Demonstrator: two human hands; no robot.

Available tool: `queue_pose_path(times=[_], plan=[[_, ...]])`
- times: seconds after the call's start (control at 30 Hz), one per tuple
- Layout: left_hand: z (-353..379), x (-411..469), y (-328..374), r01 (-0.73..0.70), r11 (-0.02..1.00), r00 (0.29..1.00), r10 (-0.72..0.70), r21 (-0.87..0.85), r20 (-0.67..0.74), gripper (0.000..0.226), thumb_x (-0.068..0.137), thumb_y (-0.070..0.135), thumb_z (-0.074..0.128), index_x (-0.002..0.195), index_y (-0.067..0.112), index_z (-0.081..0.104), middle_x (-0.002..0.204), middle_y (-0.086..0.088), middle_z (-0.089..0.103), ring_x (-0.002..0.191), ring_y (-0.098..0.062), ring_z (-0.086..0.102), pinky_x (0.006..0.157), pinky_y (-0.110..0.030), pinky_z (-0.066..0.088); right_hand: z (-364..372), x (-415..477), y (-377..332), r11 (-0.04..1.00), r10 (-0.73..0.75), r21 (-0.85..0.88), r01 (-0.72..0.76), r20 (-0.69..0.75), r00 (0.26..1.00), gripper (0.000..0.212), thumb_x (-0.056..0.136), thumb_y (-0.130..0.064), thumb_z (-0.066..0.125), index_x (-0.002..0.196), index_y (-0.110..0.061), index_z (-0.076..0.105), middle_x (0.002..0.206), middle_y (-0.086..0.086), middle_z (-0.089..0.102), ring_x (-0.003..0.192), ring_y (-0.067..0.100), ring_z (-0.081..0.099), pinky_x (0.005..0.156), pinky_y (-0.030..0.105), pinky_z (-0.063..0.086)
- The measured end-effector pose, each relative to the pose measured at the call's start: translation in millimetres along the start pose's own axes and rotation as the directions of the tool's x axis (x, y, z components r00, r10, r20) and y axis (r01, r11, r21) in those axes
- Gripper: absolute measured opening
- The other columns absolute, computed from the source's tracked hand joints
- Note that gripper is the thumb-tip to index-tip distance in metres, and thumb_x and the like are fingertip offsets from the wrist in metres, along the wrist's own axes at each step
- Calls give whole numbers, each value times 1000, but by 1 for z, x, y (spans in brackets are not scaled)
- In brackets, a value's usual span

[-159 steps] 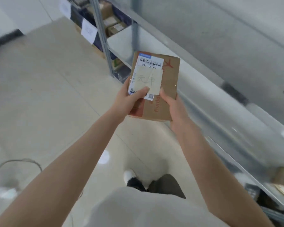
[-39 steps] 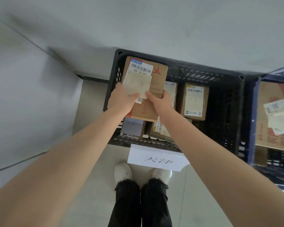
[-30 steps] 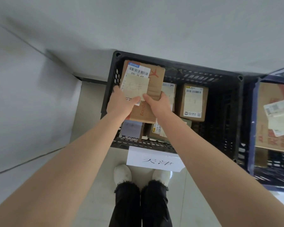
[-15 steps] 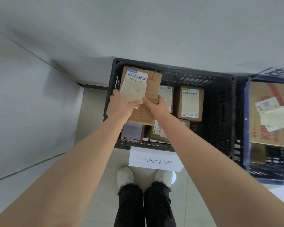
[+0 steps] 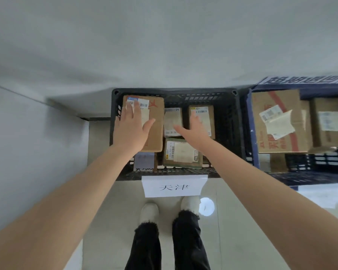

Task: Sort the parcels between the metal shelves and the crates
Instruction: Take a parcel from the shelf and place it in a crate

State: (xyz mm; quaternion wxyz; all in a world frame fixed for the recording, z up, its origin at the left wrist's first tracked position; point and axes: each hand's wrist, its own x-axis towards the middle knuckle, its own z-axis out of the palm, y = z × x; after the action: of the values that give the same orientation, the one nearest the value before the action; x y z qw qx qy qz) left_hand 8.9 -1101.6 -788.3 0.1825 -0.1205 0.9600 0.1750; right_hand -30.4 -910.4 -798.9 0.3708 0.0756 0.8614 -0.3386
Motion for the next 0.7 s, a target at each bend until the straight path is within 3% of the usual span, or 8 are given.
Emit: queue_pose_path(times=[0.13,0.27,0.37,0.57,0.7], plan=[[-9,-2,30,-180,943,983,183,282,15,79,98,61,15,156,16,-14,164,-13,-15,150,-33,-16,118,-52,-10,-29,-20,27,947,-39,-321,-14,-155,987,92,99,-60,40,158,-17,-16,166,10,-17,152,34,-16,121,51,-5],[5,-3,61,-334,868,941,331,367,73,82,96,66,13,153,19,-22,159,-12,-31,145,-33,-29,114,-53,-19,-47,-55,66,877,-31,-470,-105,-273,961,90,97,-69,27,158,-17,-16,165,9,-20,150,35,-21,119,55,-12],[22,-11,87,-420,821,901,427,386,72,83,95,67,13,152,20,-25,153,-11,-38,145,-33,-30,113,-52,-21,-59,-76,100,868,40,-459,-189,-314,948,91,95,-73,19,157,-17,-17,165,10,-20,150,37,-22,118,57,-13],[40,-49,170,-557,698,810,577,450,108,85,93,67,9,156,15,-16,162,-17,-20,149,-35,-17,117,-51,-14,-98,-135,158,872,171,-352,-342,-435,884,92,95,-73,20,156,-19,-21,164,8,-24,149,37,-23,117,59,-14],[14,-89,261,-674,574,687,718,465,109,82,95,65,9,154,14,-17,162,-19,-16,150,-37,-14,119,-53,-9,-167,-210,168,886,212,-235,-401,-564,798,88,97,-70,23,156,-22,-22,163,1,-28,148,32,-29,108,52,-26]])
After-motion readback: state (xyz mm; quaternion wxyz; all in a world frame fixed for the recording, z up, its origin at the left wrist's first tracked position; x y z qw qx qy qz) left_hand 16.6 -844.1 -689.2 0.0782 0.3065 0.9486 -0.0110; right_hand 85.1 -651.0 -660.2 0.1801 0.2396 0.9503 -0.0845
